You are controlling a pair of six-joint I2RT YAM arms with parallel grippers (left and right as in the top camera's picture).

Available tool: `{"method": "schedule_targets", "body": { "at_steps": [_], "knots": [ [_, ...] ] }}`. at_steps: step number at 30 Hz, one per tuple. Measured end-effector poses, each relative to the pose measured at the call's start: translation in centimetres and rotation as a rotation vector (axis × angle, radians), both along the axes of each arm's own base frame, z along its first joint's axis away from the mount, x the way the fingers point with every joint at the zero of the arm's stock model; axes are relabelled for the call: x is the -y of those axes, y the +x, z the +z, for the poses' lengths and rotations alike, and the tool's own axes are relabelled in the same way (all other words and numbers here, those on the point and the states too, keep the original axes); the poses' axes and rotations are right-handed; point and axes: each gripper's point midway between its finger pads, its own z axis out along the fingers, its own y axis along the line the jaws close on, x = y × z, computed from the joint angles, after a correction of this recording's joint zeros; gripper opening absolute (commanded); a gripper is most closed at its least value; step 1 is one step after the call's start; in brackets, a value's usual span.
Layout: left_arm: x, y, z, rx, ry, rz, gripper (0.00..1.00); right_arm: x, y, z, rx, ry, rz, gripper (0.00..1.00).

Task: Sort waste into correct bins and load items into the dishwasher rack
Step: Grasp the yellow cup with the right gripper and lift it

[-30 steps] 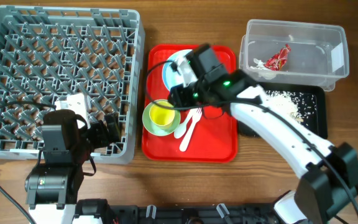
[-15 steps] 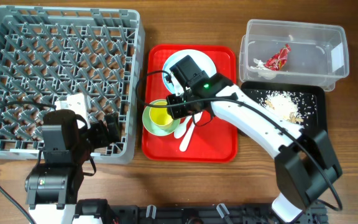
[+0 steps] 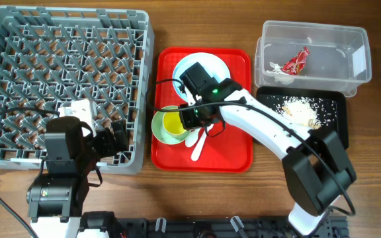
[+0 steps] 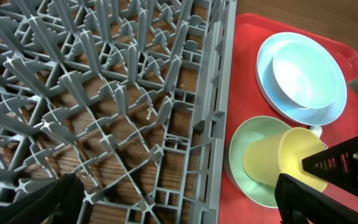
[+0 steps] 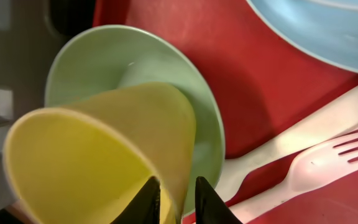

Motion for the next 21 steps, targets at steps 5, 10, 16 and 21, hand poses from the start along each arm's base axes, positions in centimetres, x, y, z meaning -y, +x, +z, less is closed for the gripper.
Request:
{"method": "schedule_targets", "body": {
  "at_steps": [5, 10, 16, 21],
  "knots": [
    [0.0, 0.0, 0.0, 0.000, 0.000, 0.000, 1.00, 0.1, -0.2, -1.1, -0.028, -0.018, -0.012, 0.04],
    [0.0, 0.0, 0.0, 0.000, 0.000, 0.000, 1.00, 0.2, -0.2, -1.1, -0.027, -0.021, -0.015, 0.04],
    [0.0, 0.0, 0.0, 0.000, 0.000, 0.000, 1.00, 1.2, 0.5, 1.0, 0.001, 0.002, -0.045, 0.04],
    [0.2, 0.1, 0.2, 0.006, -0.025, 0.010, 1.00, 4.9, 2.9, 8.1, 0.130, 0.096, -0.154, 0.04]
  ]
}}
